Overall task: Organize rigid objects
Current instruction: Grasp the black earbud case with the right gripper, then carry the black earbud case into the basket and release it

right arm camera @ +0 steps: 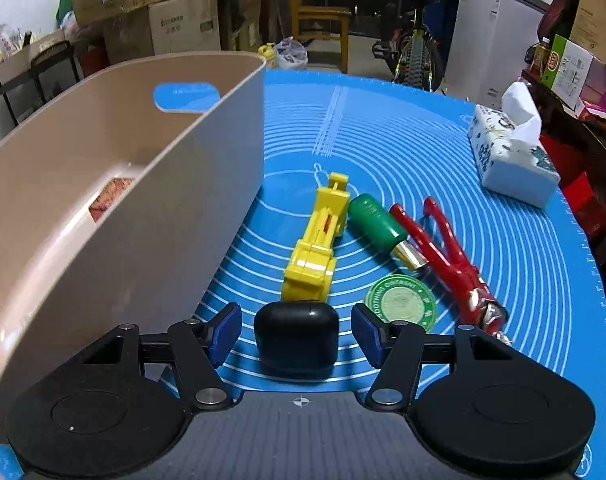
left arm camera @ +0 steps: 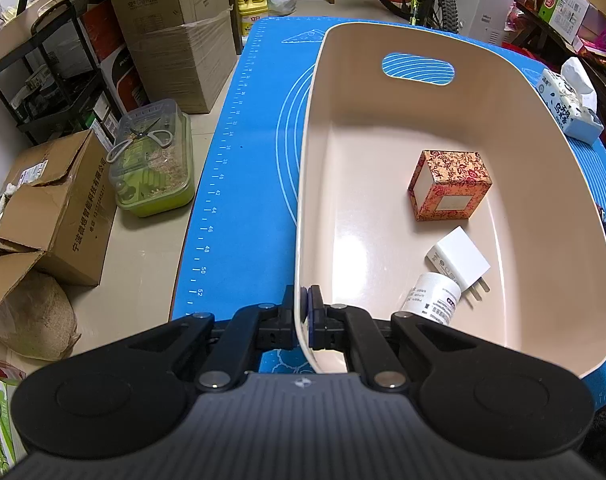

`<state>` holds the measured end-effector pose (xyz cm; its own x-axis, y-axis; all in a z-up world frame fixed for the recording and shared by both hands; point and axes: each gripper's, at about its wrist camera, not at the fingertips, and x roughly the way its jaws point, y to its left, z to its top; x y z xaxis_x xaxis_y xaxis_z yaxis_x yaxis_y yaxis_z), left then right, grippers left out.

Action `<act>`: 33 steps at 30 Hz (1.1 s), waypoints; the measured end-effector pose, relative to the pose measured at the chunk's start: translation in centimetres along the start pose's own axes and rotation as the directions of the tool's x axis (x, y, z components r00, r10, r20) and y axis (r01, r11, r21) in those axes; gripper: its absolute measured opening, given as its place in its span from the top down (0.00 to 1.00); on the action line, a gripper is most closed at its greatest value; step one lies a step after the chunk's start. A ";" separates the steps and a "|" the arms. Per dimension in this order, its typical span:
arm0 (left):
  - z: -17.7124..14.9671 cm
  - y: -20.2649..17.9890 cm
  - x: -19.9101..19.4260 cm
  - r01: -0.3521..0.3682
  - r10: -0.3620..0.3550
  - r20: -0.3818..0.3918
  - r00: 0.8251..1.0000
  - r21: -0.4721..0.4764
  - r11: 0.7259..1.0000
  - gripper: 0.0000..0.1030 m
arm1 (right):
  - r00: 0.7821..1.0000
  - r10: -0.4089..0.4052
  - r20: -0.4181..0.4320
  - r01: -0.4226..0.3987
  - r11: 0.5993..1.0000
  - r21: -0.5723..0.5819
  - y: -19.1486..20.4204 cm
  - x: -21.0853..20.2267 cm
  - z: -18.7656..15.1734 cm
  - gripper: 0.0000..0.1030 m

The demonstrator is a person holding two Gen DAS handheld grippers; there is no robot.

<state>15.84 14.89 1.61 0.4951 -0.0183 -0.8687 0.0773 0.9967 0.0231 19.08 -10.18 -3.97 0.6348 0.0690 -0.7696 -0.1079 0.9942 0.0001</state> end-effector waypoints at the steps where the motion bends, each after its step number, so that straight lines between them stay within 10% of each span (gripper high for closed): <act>1: 0.0 0.0 0.0 0.000 0.000 0.000 1.000 0.000 1.000 0.94 | 1.000 -0.001 -0.007 0.001 1.000 -0.001 0.2 0.4 0.0 0.36; 4: 0.0 0.0 0.0 0.000 0.000 0.000 1.000 0.001 1.000 0.93 | 1.000 -0.009 -0.017 0.009 1.000 -0.004 0.5 0.8 -0.1 0.51; 33: 0.2 0.2 0.0 0.005 -0.005 -0.004 1.000 -0.006 1.000 0.94 | 0.942 0.077 0.325 -0.072 0.997 -0.029 5.9 -9.5 7.3 0.51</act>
<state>16.01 15.09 1.68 0.4914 -0.0229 -0.8707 0.0747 0.9971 0.0159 17.98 -4.37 8.00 0.8389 0.1689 -0.5174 -0.1754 0.9838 0.0368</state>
